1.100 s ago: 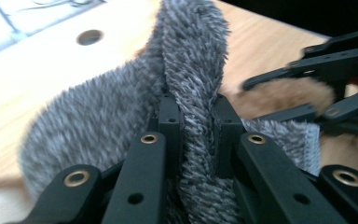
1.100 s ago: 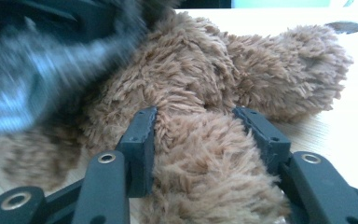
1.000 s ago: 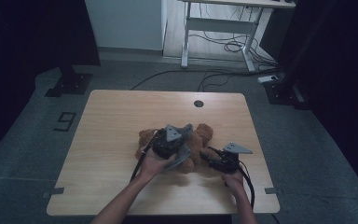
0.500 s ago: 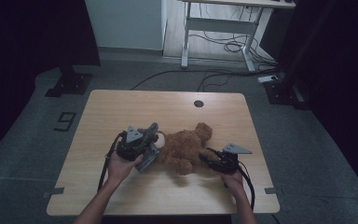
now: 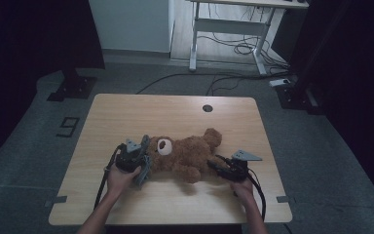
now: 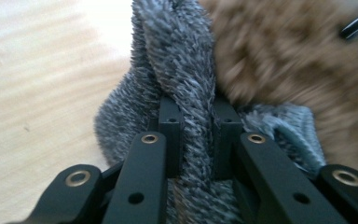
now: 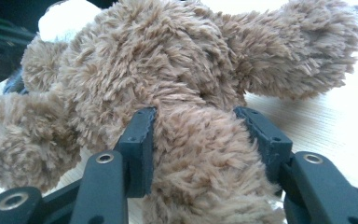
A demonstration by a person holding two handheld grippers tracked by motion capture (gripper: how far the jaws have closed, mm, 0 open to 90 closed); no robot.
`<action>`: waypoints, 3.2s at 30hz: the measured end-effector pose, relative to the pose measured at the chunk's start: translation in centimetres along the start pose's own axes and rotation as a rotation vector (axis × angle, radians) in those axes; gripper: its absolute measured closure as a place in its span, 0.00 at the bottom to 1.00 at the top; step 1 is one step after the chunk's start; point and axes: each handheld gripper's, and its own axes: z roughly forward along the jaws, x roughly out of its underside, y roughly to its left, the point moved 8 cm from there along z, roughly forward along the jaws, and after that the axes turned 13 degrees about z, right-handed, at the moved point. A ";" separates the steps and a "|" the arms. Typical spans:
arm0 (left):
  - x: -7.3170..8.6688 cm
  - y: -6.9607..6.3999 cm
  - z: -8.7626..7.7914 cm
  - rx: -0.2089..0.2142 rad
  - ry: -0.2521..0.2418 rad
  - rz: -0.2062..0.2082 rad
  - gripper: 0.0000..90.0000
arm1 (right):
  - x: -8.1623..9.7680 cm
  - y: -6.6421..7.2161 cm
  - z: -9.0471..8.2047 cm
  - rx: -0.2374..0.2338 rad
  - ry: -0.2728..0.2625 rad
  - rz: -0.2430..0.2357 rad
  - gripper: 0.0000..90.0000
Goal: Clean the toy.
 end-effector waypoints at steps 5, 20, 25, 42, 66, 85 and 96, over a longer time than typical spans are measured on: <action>0.6 0.4 0.9 0.001 0.040 0.002 0.86 | 0.0 -0.1 0.1 0.002 -0.002 0.010 0.55; 2.1 3.0 -5.4 -0.078 -0.002 0.036 0.85 | -0.1 -0.1 -0.3 0.004 -0.003 -0.002 0.52; 5.3 4.5 -6.5 -0.112 0.045 0.018 0.85 | -0.1 -0.2 -0.4 0.005 -0.002 -0.003 0.51; 4.6 4.3 -5.5 -0.097 0.101 0.076 0.32 | -0.5 0.0 -1.0 0.017 -0.029 -0.015 0.39; 1.0 -3.6 -6.3 0.074 -0.072 0.081 0.28 | -0.6 1.3 -6.1 -0.033 -0.113 -0.045 0.31; 4.1 -7.2 -5.4 0.183 -0.057 0.078 0.29 | 5.0 -0.6 -8.1 0.104 0.023 -0.097 0.28; 4.5 -7.7 -4.9 0.204 -0.045 0.066 0.29 | 5.3 -0.6 -7.5 0.115 0.045 -0.111 0.28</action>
